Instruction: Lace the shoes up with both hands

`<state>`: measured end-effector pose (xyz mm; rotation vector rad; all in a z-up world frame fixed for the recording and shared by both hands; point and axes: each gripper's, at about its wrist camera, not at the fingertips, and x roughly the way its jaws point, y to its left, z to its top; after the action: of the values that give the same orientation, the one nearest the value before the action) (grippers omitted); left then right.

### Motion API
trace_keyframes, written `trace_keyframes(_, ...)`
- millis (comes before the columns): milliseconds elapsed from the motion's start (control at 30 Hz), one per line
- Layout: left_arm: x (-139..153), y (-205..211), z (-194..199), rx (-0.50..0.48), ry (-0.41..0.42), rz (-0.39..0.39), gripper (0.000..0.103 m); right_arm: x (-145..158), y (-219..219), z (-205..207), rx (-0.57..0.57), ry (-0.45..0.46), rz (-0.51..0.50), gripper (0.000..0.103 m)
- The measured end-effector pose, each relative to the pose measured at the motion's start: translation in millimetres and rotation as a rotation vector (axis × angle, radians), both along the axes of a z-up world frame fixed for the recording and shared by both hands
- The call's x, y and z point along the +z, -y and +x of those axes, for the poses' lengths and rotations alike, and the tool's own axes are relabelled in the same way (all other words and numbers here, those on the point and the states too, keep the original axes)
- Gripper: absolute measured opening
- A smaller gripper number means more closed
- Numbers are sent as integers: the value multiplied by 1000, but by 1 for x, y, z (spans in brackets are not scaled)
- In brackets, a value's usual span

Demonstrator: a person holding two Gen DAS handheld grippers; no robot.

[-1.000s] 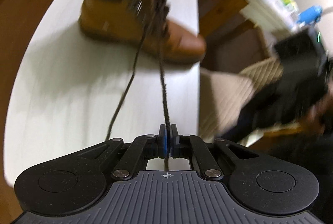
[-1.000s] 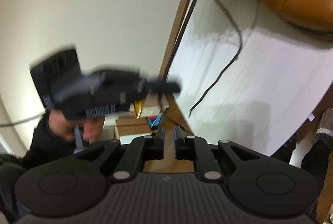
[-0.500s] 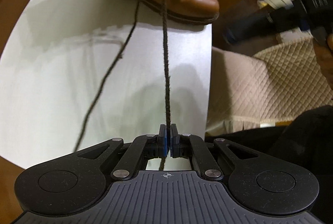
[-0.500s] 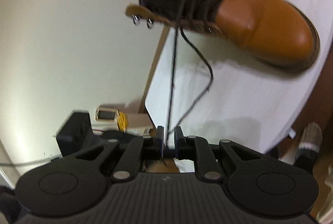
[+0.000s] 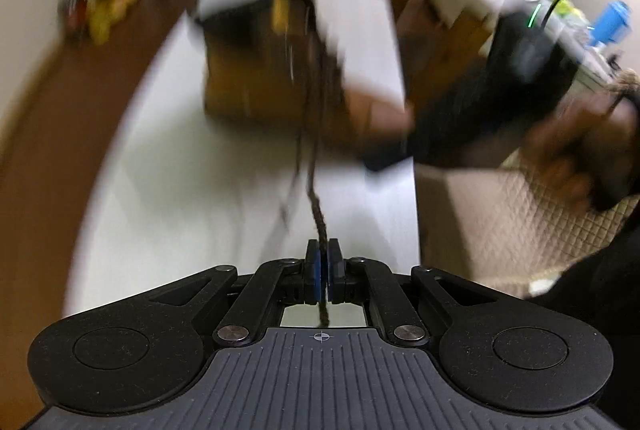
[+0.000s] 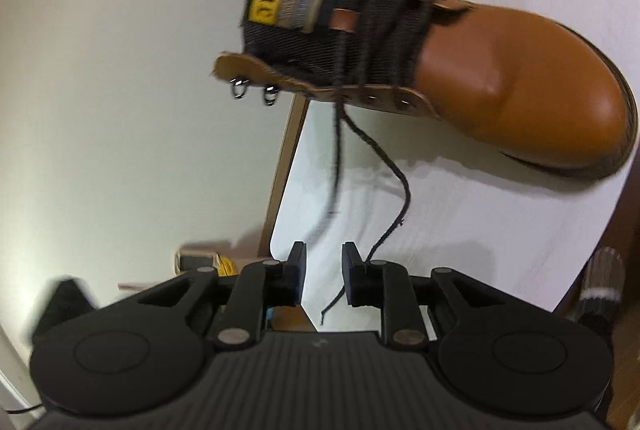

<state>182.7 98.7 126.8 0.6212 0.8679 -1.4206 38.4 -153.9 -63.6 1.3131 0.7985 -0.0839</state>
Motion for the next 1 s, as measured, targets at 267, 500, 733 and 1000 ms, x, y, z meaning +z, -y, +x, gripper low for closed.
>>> trace_keyframes(267,75,13,53,35,101,-226,3,-3,-7,-16,-153,-9,15,23)
trace_keyframes(500,-16,-25,69,142,56,24,8,-18,-20,-17,-183,-34,30,24)
trace_keyframes(733,-95,-90,58,216,-57,181,20,-28,-31,-6,-147,-89,24,24)
trace_keyframes(1000,-160,-99,19,87,-42,247,20,-23,-39,11,-61,-158,-15,24)
